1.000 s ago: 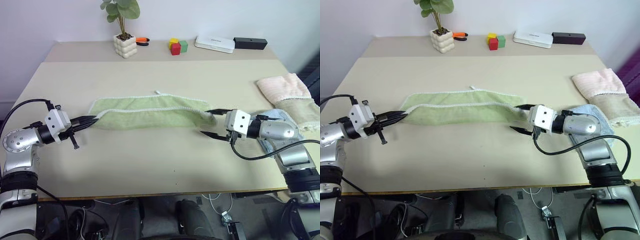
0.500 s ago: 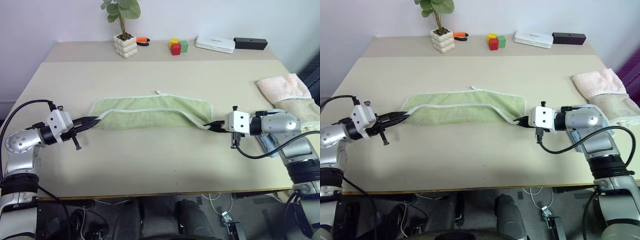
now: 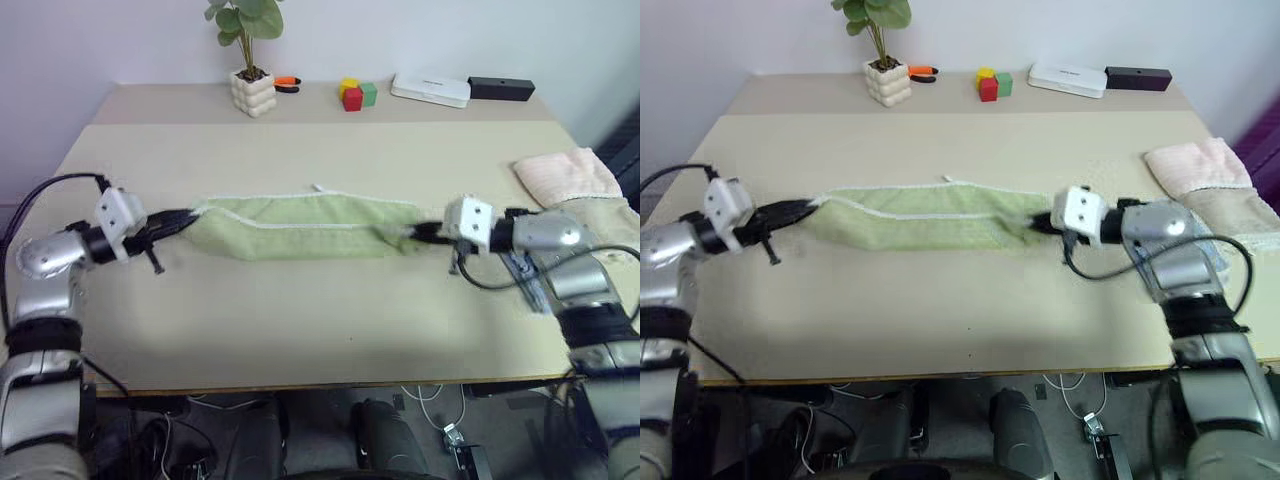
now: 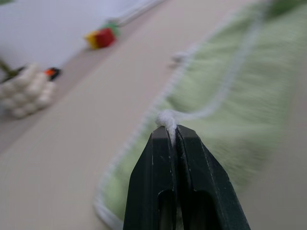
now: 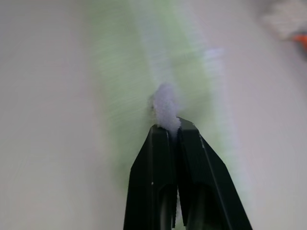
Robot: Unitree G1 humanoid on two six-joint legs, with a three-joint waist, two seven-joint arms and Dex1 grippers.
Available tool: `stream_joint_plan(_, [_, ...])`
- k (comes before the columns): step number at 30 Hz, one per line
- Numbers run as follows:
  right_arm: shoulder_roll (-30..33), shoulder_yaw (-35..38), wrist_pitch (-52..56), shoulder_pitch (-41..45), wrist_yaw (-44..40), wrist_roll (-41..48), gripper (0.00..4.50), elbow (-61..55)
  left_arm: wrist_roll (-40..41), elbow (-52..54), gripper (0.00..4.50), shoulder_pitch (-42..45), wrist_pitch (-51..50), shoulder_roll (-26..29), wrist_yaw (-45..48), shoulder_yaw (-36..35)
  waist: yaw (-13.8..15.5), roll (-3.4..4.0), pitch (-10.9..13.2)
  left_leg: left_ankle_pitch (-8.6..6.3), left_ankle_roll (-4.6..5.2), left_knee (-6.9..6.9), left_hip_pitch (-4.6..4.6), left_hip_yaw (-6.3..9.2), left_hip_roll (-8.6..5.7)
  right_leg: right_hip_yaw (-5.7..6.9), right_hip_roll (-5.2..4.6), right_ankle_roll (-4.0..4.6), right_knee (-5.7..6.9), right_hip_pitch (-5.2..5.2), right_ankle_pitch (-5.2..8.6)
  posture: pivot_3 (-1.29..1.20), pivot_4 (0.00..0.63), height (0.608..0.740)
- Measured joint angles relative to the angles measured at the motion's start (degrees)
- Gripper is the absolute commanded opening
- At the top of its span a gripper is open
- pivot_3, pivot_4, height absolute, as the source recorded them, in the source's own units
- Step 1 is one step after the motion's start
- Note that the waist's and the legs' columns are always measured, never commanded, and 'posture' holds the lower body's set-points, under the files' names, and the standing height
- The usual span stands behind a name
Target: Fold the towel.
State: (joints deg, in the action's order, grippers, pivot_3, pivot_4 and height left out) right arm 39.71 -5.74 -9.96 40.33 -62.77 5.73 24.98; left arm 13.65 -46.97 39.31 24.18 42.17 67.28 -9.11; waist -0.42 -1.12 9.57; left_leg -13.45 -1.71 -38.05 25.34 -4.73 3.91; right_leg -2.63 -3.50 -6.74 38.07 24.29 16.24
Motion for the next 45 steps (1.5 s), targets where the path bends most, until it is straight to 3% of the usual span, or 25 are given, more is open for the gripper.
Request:
stream_joint_plan(3, [-3.0,0.1,-1.1,8.3,7.4,-2.7,0.07,10.5,-6.0,-12.1,0.0,10.7,0.9,-0.9,-11.0,1.9,-0.2,-0.03,0.0,-0.02,0.04,0.02,0.07,0.0,-0.01,0.0,0.0,-0.02,-0.08,0.04,0.01,0.0,0.15,0.735])
stream_joint_plan(6, [-6.0,0.6,-3.5,21.6,22.7,-7.5,0.07,26.0,-11.6,-22.0,0.0,25.1,0.0,-2.0,-27.1,3.3,-0.3,-0.09,0.3,-0.01,0.03,0.01,0.29,0.01,-0.04,0.0,-0.05,-0.03,-0.03,0.26,-0.01,0.0,0.15,0.735])
stream_joint_plan(8, [-6.0,2.8,-6.2,28.9,30.2,-8.1,0.07,31.8,-14.1,-24.2,0.0,32.4,0.7,-1.7,-32.8,3.9,-0.3,-0.08,0.3,0.1,-0.16,0.17,0.3,-0.02,-0.04,0.0,-0.06,-0.05,-0.1,0.28,0.0,0.0,0.15,0.735])
stream_joint_plan(13, [-4.3,7.7,-14.6,34.8,34.0,-6.4,0.07,33.9,-17.7,-26.1,0.0,38.7,6.4,1.6,-36.1,4.4,-0.7,-0.06,0.2,0.11,-0.2,0.89,0.02,-0.22,-0.04,0.0,-0.06,-0.05,-0.65,0.25,0.01,0.0,0.15,0.735])
stream_joint_plan(16, [-4.2,9.4,-15.7,29.2,26.3,-2.4,0.07,29.7,-16.8,-26.7,0.0,37.4,10.4,2.5,-28.5,3.6,-0.9,-0.04,0.2,0.19,-0.33,0.91,0.0,-0.26,-0.02,0.01,-0.06,-0.05,-0.67,0.21,0.01,0.0,0.15,0.735])
stream_joint_plan(21, [-4.4,7.3,-8.0,6.5,11.9,4.4,0.07,9.0,-12.9,-26.3,0.0,26.5,19.4,4.2,-8.7,2.0,-0.9,0.03,0.2,0.22,-0.38,0.77,-0.02,-0.27,-0.02,0.01,-0.09,-0.06,-0.57,0.15,0.01,0.0,0.15,0.735])
stream_joint_plan(24, [-1.8,6.2,-0.8,-5.7,6.8,7.0,0.07,-3.2,-10.0,-26.0,0.0,20.2,21.9,4.6,2.3,0.9,-0.4,0.04,0.2,0.22,-0.38,0.62,0.04,-0.26,0.0,0.01,-0.09,-0.05,-0.48,0.18,0.01,0.0,0.15,0.735])
stream_joint_plan(31, [5.2,6.7,9.1,-21.0,-0.6,11.6,0.07,-19.2,-1.5,-19.6,0.0,4.0,23.8,4.8,19.1,-1.9,-0.4,0.06,0.2,-0.06,0.1,0.13,-0.07,-0.19,0.07,-0.02,-0.03,-0.03,-0.04,0.04,0.01,0.0,0.15,0.735])
stream_joint_plan(39, [12.3,13.0,21.3,-29.8,-7.8,22.3,0.07,-30.2,5.9,-10.6,0.0,-7.5,16.5,6.7,22.9,-6.4,0.0,0.04,0.1,-0.15,0.25,-0.03,-0.07,-0.13,0.06,0.0,-0.08,-0.02,-0.02,-0.06,0.01,0.0,0.15,0.735])
stream_joint_plan(45, [13.2,15.9,22.8,-33.4,-9.6,24.0,0.07,-31.8,8.3,-6.0,0.0,-15.4,13.2,8.6,22.6,-8.7,-0.1,-0.01,0.1,-0.15,0.25,-0.06,-0.09,-0.13,0.07,0.01,-0.07,-0.01,0.02,-0.06,0.01,0.0,0.15,0.735])
